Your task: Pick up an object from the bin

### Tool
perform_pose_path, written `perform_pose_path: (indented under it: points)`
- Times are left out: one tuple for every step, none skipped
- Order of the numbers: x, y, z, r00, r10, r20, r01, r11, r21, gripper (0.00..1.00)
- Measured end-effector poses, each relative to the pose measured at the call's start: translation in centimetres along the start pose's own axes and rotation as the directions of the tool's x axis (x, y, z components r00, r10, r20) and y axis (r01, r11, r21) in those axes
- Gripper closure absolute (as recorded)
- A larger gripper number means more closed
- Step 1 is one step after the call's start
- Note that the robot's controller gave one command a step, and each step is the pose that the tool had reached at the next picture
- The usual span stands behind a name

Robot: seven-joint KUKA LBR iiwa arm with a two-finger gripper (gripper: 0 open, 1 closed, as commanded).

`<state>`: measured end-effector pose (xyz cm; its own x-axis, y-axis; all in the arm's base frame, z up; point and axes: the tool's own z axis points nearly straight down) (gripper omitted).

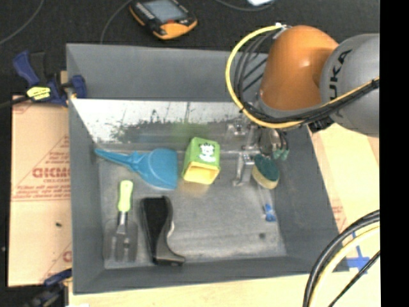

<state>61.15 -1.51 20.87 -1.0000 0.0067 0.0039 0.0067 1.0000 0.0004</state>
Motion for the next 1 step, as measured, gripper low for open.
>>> perform_pose_path:
  points:
    - [-1.65,1.12,10.26,0.911,0.411,0.022,-0.411,0.912,-0.008,0.0]
